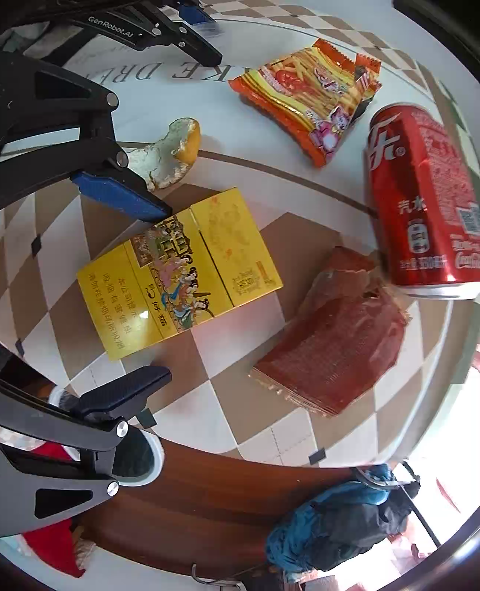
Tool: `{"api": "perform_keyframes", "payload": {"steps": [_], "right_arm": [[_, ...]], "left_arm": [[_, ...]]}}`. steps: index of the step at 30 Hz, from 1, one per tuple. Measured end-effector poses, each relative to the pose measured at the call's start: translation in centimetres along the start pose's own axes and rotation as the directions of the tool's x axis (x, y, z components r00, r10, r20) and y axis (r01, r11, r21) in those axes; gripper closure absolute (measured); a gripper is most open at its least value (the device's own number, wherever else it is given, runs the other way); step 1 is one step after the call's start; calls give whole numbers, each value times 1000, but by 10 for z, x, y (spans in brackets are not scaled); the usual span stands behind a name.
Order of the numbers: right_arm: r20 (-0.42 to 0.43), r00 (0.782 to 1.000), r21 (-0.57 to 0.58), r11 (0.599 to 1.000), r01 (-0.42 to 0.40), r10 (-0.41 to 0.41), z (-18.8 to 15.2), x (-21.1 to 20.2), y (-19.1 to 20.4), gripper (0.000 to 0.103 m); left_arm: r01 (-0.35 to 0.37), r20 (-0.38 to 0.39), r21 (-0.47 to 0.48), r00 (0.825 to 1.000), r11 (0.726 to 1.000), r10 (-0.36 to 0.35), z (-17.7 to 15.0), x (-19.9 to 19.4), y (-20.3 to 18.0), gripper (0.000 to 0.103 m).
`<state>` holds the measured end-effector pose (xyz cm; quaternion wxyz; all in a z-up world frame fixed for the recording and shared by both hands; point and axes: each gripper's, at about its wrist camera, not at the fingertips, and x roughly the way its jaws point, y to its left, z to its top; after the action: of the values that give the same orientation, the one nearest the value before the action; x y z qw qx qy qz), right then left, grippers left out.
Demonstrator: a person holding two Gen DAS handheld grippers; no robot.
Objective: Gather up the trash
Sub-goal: 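Grasp the clear plastic lid with the left tool while the right grasps the yellow cigarette box, then carry lid and yellow box to the bin and open both tools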
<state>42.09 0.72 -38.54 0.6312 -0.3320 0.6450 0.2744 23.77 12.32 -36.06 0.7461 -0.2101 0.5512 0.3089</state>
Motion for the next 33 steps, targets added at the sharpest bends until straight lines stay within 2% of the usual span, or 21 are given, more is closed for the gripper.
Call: {"api": "perform_keyframes", "payload": {"steps": [2,7,11,15,16,21,24,28,31,33], "right_arm": [[23,999,22,999,-34,33,-14,-2,4,33],[55,998,91,995,-39,34,-44,-5,2,35],[130,989,165,982,-88,67,-68,-21,-11,36],[236,965,234,957,-170,114,-107,-54,-28,37],[257,959,242,953,-183,118,-109,-62,-27,38],[400,906,302,914,-273,139,-155,-112,-59,38],[480,867,346,878,-330,136,-190,-140,-91,39],[544,833,404,840,-363,99,-239,-167,-143,39],[558,827,459,807,-371,63,-275,-176,-185,39],[549,835,506,782,-365,34,-296,-170,-216,39]], "left_arm": [[-11,9,4,1000,1000,11,-2,-5,0,67],[-34,45,17,998,999,33,-11,-31,-2,67],[-29,90,36,996,999,26,-23,-66,-11,67],[-1,148,65,989,998,-9,-32,-108,-30,67],[6,168,77,986,997,-19,-35,-121,-38,67],[74,245,166,963,983,-113,-38,-175,-86,67],[130,270,240,943,962,-195,-41,-205,-129,67],[198,253,347,922,917,-294,-51,-227,-195,67],[264,178,403,917,876,-358,-58,-218,-252,67],[311,107,419,916,853,-387,-62,-204,-280,67]]}}
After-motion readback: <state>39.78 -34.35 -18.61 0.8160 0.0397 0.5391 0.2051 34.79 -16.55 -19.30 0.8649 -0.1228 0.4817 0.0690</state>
